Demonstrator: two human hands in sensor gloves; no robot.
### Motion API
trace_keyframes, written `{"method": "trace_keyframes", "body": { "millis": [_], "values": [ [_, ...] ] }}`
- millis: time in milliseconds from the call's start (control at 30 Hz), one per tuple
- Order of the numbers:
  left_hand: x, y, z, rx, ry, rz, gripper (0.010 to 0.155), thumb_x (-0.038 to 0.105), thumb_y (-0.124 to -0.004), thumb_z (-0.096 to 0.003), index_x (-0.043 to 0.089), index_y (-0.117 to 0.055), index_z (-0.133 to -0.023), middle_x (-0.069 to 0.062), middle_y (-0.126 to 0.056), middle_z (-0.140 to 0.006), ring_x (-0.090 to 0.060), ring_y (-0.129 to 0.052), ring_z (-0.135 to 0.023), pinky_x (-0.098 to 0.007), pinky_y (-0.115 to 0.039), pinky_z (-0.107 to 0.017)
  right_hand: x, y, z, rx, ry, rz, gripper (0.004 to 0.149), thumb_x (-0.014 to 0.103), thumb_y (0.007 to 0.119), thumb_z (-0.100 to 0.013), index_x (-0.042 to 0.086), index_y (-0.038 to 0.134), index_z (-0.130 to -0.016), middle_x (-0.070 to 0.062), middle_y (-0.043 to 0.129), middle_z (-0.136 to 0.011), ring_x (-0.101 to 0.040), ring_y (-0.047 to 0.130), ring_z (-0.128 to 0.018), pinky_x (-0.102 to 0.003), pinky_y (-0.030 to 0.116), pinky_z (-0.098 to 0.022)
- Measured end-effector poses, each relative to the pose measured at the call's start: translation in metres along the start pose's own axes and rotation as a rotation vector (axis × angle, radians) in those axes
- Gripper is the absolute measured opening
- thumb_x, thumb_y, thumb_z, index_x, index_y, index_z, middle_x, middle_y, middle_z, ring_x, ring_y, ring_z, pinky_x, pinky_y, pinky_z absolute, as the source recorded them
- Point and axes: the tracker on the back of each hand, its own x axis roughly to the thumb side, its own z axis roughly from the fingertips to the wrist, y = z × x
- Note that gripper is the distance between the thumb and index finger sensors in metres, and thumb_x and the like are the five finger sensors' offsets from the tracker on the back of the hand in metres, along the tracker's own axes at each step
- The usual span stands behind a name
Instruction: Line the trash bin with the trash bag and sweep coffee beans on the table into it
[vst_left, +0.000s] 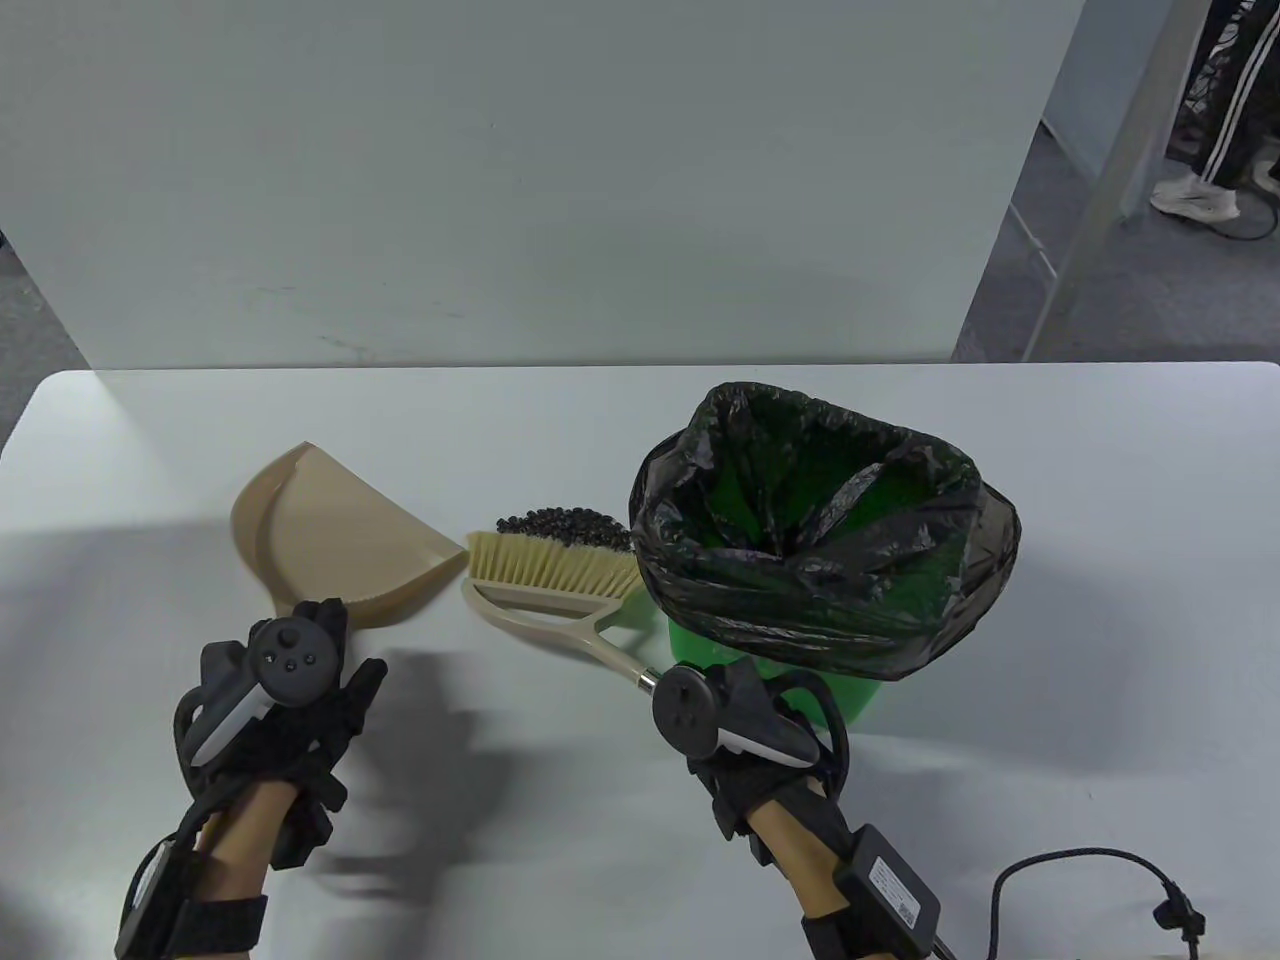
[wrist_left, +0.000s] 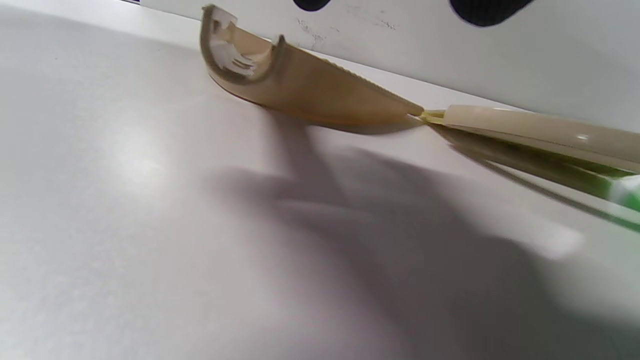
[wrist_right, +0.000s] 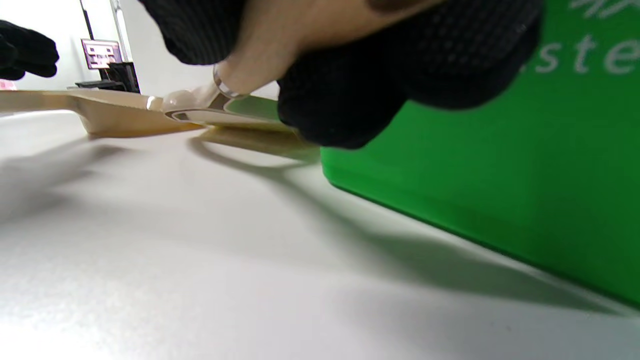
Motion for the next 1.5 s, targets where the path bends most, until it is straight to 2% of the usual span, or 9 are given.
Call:
{"method": "trace_keyframes", "body": {
  "millis": [233,400,533,700,900,1033,1200,1367,1500],
  "values": [
    [-0.017,0.012,0.004,0.158,0.106,0.058,0.079,0.058,-0.05,-0.0641,0.014,-0.024,-0.124,-0.019,-0.03,-0.132,-0.061,-0.028,-0.115,-0.087,-0.027,-0.066,0.008,-0.016,0.007,-0.112,0.005,-0.029,0.056,0.037,0.056,-0.063,0.0,0.055,-0.104,-0.015,0.085,-0.084,-0.021,0.098,-0.048,-0.041,0.087,-0.034],
    [-0.05,0.015,0.002,0.268,0.249,0.256,0.08,0.06,-0.05,-0.0639,0.011,-0.027,-0.123,-0.026,-0.031,-0.128,-0.067,-0.031,-0.11,-0.084,-0.034,-0.068,0.02,-0.027,0.001,-0.182,0.024,-0.115,0.056,0.037,0.056,-0.063,-0.001,0.055,-0.104,-0.016,0.085,-0.084,-0.021,0.097,-0.048,-0.041,0.087,-0.033],
    [-0.076,-0.001,-0.01,0.123,0.302,0.647,0.09,0.063,-0.05,-0.064,0.001,-0.015,-0.119,-0.039,-0.017,-0.122,-0.07,-0.04,-0.107,-0.078,-0.049,-0.072,0.037,-0.04,-0.009,-0.22,0.011,-0.161,0.056,0.037,0.056,-0.063,-0.001,0.055,-0.105,-0.016,0.085,-0.084,-0.022,0.098,-0.048,-0.041,0.087,-0.034],
    [-0.091,-0.023,-0.019,-0.129,0.122,1.318,0.101,0.061,-0.049,-0.0674,-0.009,0.013,-0.106,-0.045,0.003,-0.114,-0.062,-0.046,-0.112,-0.069,-0.057,-0.078,0.06,-0.052,-0.019,-0.259,-0.026,-0.205,0.056,0.036,0.055,-0.063,0.0,0.054,-0.105,-0.016,0.085,-0.085,-0.022,0.098,-0.049,-0.041,0.087,-0.034],
    [-0.089,-0.014,-0.01,-0.023,0.279,1.066,0.105,0.057,-0.063,-0.0642,-0.015,0.001,-0.106,-0.038,-0.029,-0.116,-0.034,-0.079,-0.088,-0.058,-0.074,-0.063,0.057,-0.027,-0.026,-0.22,-0.039,-0.321,0.056,0.036,0.056,-0.063,-0.001,0.055,-0.105,-0.016,0.085,-0.084,-0.022,0.098,-0.048,-0.042,0.088,-0.033],
    [-0.081,-0.014,-0.01,-0.076,0.269,1.134,0.098,0.048,-0.07,-0.064,-0.015,-0.01,-0.11,-0.026,-0.053,-0.107,-0.025,-0.086,-0.073,-0.055,-0.078,-0.055,0.045,-0.023,-0.021,-0.234,-0.003,-0.28,0.056,0.036,0.056,-0.063,-0.001,0.055,-0.105,-0.016,0.086,-0.084,-0.022,0.098,-0.047,-0.042,0.088,-0.033],
    [-0.056,-0.005,-0.011,-0.121,0.139,1.002,0.086,0.036,-0.067,-0.0658,-0.013,-0.013,-0.111,-0.026,-0.056,-0.104,-0.022,-0.088,-0.066,-0.053,-0.082,-0.051,0.035,-0.024,-0.016,-0.285,0.061,-0.288,0.056,0.035,0.055,-0.063,-0.002,0.054,-0.105,-0.016,0.085,-0.084,-0.022,0.098,-0.048,-0.042,0.088,-0.033],
    [-0.014,-0.002,-0.001,-0.152,0.04,0.749,0.084,0.035,-0.065,-0.0661,-0.012,-0.014,-0.112,-0.026,-0.056,-0.104,-0.021,-0.088,-0.066,-0.052,-0.083,-0.051,0.031,-0.019,-0.019,-0.281,0.129,-0.264,0.055,0.035,0.056,-0.063,-0.002,0.055,-0.105,-0.017,0.086,-0.083,-0.022,0.099,-0.047,-0.042,0.088,-0.033],
    [0.014,-0.013,0.004,-0.2,-0.003,0.704,0.083,0.035,-0.064,-0.0664,-0.013,-0.013,-0.111,-0.026,-0.055,-0.104,-0.02,-0.089,-0.066,-0.052,-0.084,-0.051,0.031,-0.012,-0.025,-0.258,0.162,-0.204,0.055,0.035,0.057,-0.063,-0.001,0.056,-0.104,-0.017,0.087,-0.083,-0.023,0.099,-0.047,-0.042,0.088,-0.033]
  ]
}}
